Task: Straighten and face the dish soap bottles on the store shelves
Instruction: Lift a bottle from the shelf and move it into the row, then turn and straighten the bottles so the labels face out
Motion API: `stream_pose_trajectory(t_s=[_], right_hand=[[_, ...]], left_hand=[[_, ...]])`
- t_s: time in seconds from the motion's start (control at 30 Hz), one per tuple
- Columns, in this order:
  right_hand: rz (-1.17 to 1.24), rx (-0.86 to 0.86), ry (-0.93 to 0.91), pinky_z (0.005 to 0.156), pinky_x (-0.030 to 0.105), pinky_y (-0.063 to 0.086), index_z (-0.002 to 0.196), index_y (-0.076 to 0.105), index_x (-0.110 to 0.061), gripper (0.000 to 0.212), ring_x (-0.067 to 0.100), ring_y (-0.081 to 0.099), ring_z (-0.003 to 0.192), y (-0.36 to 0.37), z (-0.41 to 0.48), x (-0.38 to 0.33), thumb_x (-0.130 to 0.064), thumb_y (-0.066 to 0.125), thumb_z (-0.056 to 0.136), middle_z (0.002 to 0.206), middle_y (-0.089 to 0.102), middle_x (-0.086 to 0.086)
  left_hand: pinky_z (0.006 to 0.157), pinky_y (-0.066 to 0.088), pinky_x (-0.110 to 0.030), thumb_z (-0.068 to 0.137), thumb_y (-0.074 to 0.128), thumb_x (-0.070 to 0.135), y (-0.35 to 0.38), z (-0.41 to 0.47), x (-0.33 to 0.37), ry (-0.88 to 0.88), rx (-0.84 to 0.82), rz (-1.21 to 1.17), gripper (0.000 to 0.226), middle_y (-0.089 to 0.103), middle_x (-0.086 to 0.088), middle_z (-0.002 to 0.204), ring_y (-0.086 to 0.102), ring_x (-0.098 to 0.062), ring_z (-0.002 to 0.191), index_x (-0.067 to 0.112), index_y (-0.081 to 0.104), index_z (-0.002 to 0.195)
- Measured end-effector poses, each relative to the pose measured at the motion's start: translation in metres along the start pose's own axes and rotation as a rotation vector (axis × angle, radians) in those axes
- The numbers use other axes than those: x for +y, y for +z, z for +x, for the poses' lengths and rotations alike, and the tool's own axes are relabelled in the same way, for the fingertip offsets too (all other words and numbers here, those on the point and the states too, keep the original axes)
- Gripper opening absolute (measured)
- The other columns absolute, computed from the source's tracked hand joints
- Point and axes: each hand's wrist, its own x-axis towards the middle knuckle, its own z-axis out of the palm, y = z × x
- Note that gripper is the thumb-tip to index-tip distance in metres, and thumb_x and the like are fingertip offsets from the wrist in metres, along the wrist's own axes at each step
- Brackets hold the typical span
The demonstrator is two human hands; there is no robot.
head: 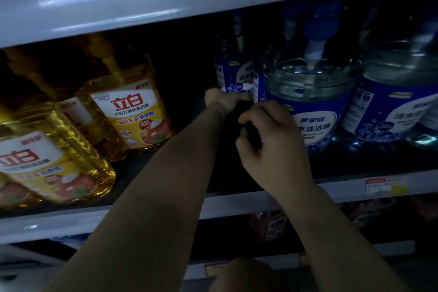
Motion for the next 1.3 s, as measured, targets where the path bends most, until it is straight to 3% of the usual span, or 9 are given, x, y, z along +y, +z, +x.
stream_pose_trajectory(t_s=[0.1, 0.23, 0.43, 0.57, 0.7, 0.83, 0.93, 1.03, 1.3], right_hand=[[0.018, -0.006, 0.004, 0.072, 0.035, 0.049, 0.091, 0.062, -0.005, 0.023, 0.027, 0.057, 0.087, -0.002, -0.001, 0.001, -0.018, 0.048, 0.078, 0.097, 0.059, 0.011], [0.045, 0.012, 0.028, 0.071, 0.029, 0.046, 0.090, 0.063, -0.005, 0.016, 0.025, 0.057, 0.085, -0.005, -0.005, 0.000, -0.013, 0.054, 0.078, 0.093, 0.059, 0.009], [0.051, 0.007, 0.160, 0.064, 0.027, 0.043, 0.091, 0.063, -0.007, 0.018, 0.024, 0.058, 0.081, -0.013, -0.012, -0.004, -0.018, 0.059, 0.078, 0.090, 0.059, 0.009], [0.058, -0.033, 0.275, 0.069, 0.025, 0.041, 0.106, 0.062, -0.009, 0.025, 0.023, 0.059, 0.087, -0.022, -0.020, -0.006, -0.017, 0.065, 0.083, 0.104, 0.058, 0.009], [0.004, 0.108, 0.470, 0.067, 0.030, 0.042, 0.107, 0.055, -0.007, 0.038, 0.028, 0.057, 0.093, -0.029, -0.026, -0.006, -0.027, 0.072, 0.080, 0.109, 0.053, 0.008], [0.011, 0.203, 0.648, 0.094, 0.048, 0.045, 0.124, 0.037, -0.004, 0.084, 0.035, 0.045, 0.113, -0.033, -0.023, 0.000, -0.038, 0.085, 0.065, 0.127, 0.038, 0.016], [-0.017, 0.118, 0.738, 0.106, 0.053, 0.033, 0.150, 0.002, -0.017, 0.111, 0.042, 0.027, 0.135, -0.028, -0.020, 0.007, -0.037, 0.080, 0.073, 0.151, 0.015, 0.018], [0.089, 0.092, 0.746, 0.108, 0.058, 0.032, 0.146, -0.023, -0.031, 0.117, 0.042, 0.016, 0.141, -0.017, -0.019, 0.014, -0.030, 0.074, 0.081, 0.156, 0.003, 0.018], [0.112, 0.107, 0.680, 0.100, 0.060, 0.040, 0.143, -0.026, -0.040, 0.114, 0.044, 0.023, 0.140, 0.003, -0.012, 0.024, -0.031, 0.070, 0.084, 0.157, 0.004, 0.018]], left_hand=[[0.091, 0.055, -0.040, 0.048, 0.092, 0.018, -0.006, -0.013, -0.005, 0.019, 0.046, -0.063, 0.073, 0.064, -0.011, 0.113, 0.064, -0.025, 0.101, 0.003, 0.049, 0.104], [0.082, 0.046, -0.022, 0.060, 0.090, 0.014, -0.029, -0.045, -0.010, 0.092, 0.085, 0.047, 0.086, 0.055, 0.000, 0.109, 0.056, -0.016, 0.099, 0.008, 0.040, 0.130], [0.092, 0.053, -0.035, 0.043, 0.094, 0.016, -0.063, -0.088, -0.034, 0.167, 0.015, 0.090, 0.091, 0.067, 0.004, 0.114, 0.063, -0.016, 0.103, 0.017, 0.054, 0.124], [0.086, 0.053, -0.027, 0.044, 0.095, 0.010, -0.080, -0.113, -0.041, 0.173, -0.088, 0.078, 0.086, 0.070, 0.008, 0.111, 0.065, -0.009, 0.099, 0.020, 0.059, 0.121], [0.086, 0.056, -0.032, 0.046, 0.092, -0.001, -0.094, -0.125, -0.042, 0.159, -0.207, 0.051, 0.081, 0.072, 0.004, 0.110, 0.068, -0.012, 0.099, 0.013, 0.062, 0.120], [0.081, 0.056, -0.024, 0.049, 0.091, -0.003, -0.099, -0.134, -0.042, 0.166, -0.272, 0.050, 0.079, 0.072, 0.008, 0.107, 0.068, -0.006, 0.095, 0.013, 0.062, 0.120], [0.083, 0.056, -0.026, 0.049, 0.091, -0.002, -0.100, -0.136, -0.042, 0.161, -0.275, 0.033, 0.079, 0.073, 0.008, 0.107, 0.069, -0.008, 0.096, 0.015, 0.061, 0.121], [0.082, 0.055, -0.026, 0.049, 0.090, -0.003, -0.099, -0.137, -0.043, 0.159, -0.280, 0.019, 0.080, 0.073, 0.006, 0.107, 0.069, -0.009, 0.097, 0.016, 0.060, 0.121], [0.078, 0.056, -0.024, 0.048, 0.091, -0.004, -0.101, -0.134, -0.044, 0.155, -0.281, 0.017, 0.080, 0.073, 0.005, 0.107, 0.070, -0.009, 0.096, 0.015, 0.060, 0.119]])
